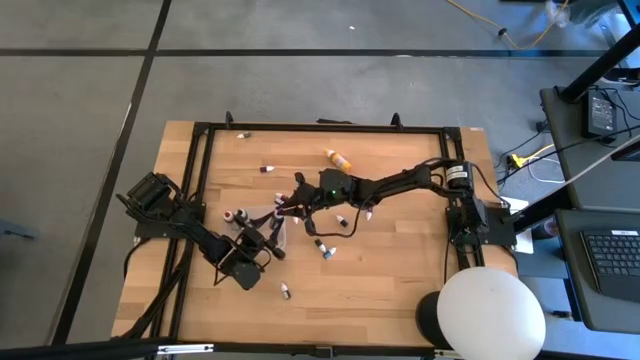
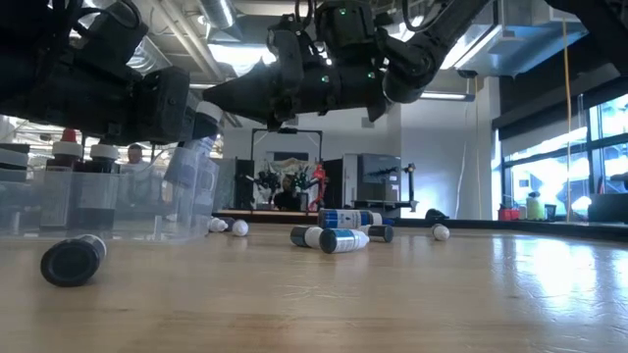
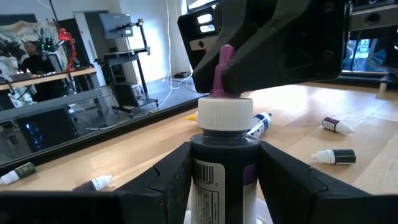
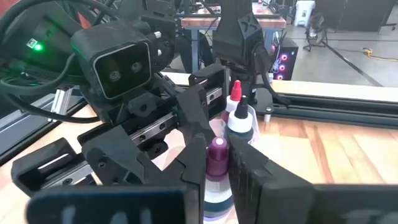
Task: Pick & Place food coloring
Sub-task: Put the large purple food coloring bottle into the transparent bin
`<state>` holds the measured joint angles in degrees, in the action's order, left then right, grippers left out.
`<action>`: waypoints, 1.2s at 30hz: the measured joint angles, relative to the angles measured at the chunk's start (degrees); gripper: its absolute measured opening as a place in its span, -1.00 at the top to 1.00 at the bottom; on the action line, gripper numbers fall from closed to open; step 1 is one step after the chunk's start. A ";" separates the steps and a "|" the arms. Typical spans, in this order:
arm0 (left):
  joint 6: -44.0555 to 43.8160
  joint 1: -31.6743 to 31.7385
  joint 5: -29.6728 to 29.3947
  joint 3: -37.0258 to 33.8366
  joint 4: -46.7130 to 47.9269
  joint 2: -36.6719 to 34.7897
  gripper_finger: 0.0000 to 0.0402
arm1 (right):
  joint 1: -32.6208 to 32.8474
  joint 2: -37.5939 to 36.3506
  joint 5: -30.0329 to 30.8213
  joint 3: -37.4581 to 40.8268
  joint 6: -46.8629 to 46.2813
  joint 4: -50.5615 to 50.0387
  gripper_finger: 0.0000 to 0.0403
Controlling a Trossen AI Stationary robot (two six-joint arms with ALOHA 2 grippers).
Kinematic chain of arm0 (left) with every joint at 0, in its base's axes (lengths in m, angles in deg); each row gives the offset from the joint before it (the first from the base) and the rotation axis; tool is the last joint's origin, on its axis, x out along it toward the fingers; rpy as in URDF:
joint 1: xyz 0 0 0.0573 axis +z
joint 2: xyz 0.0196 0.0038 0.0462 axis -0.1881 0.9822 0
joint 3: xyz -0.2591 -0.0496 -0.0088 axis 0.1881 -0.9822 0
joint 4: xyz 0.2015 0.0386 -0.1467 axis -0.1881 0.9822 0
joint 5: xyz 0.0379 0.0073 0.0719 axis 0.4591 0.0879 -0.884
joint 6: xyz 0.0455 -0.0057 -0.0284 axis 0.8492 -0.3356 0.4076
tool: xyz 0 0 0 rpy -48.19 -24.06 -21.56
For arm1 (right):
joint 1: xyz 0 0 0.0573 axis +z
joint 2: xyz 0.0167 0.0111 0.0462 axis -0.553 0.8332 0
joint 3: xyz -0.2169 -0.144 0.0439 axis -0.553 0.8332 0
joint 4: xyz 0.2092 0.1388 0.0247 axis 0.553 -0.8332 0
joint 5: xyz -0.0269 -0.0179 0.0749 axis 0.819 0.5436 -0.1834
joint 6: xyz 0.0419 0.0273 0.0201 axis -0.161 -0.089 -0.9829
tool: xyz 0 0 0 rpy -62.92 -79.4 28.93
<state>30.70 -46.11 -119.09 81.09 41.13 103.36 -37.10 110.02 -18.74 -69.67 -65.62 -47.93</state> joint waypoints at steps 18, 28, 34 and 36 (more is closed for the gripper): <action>3.79 -0.02 1.98 0.54 -0.17 0.02 0.10 | 0.05 -0.02 0.02 0.00 1.58 -0.72 0.75; 13.44 -0.63 1.77 3.37 -0.24 0.02 -0.09 | 0.11 -0.02 -0.26 0.02 3.38 -0.81 0.75; 15.28 -3.17 -0.03 3.61 -0.21 -2.73 -0.09 | 0.12 -0.02 0.11 0.02 6.11 -0.43 0.75; 16.16 -4.33 0.59 3.74 -0.31 -4.15 -0.09 | -0.05 -0.02 1.31 -0.01 6.22 -0.55 0.75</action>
<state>46.86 -50.43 -118.50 84.82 40.81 99.20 -37.15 110.00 -17.43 -69.69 -59.40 -48.47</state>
